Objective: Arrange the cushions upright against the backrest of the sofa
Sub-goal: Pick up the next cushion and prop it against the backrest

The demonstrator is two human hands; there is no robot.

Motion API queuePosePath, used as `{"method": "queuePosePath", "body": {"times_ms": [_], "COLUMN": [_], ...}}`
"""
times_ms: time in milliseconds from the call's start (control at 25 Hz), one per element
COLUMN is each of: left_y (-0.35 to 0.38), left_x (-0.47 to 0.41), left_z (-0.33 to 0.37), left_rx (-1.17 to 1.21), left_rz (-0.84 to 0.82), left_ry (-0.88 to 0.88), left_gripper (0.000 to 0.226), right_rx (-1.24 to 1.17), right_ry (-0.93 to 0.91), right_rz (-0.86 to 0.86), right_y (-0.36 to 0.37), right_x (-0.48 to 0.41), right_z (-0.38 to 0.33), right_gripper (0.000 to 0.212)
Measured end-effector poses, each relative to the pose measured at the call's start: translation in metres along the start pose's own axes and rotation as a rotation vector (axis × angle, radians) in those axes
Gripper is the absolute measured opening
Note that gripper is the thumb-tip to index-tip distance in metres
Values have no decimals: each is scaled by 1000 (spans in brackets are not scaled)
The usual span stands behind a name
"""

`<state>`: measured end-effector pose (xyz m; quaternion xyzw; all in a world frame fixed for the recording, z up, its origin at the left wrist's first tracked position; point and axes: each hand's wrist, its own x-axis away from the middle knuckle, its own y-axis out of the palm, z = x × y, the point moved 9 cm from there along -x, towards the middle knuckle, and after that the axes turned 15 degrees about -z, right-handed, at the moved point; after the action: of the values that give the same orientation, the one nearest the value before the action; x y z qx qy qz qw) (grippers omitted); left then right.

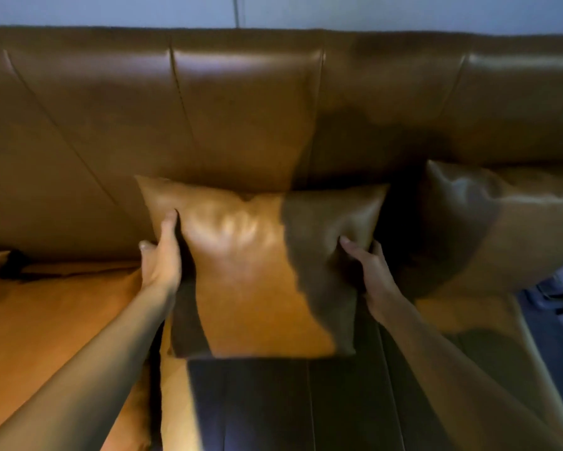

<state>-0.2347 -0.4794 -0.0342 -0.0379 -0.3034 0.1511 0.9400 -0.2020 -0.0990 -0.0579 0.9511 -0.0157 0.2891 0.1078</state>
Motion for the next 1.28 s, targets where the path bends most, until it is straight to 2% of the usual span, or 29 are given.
{"method": "queuePosePath", "body": {"times_ms": [120,280,480,760,920,960,1080,1160,1200,1280], "left_y": [6,24,21,15,12,12,13,17,21,27], "left_x": [-1,1,9,14,8,5,-6,-13,-17,-19], "left_z": [36,47,51,48,41,39,35,38,40,45], "left_rx": [98,176,293,404,462,484,551,572,577,568], "left_rz": [-43,-220,-183,-66,-4,4,34,1,-28,-78], "left_ry": [121,123,168,187,193,198,202,212,221,243], "left_gripper": [119,123,121,87,57,59,88,90,81,46], "right_rx": [-2,-48,-107,-140,-131,-129,-117,-129,-144,-168], "right_ry": [-25,-53,-98,-76,-79,-80,-86,-75,-70,-62], "right_rz": [-102,-103,-115,-136,-119,-120,-132,-114,-100,-77], "right_y": [1,5,13,11,8,8,10,11,11,12], "right_x": [3,-5,-3,-12,-17,-18,-25,-32,-36,-41], "right_z": [-35,-53,-57,-62,-57,-56,-56,-54,-53,-52], "right_gripper": [106,103,109,96,96,98,106,105,103,97]}}
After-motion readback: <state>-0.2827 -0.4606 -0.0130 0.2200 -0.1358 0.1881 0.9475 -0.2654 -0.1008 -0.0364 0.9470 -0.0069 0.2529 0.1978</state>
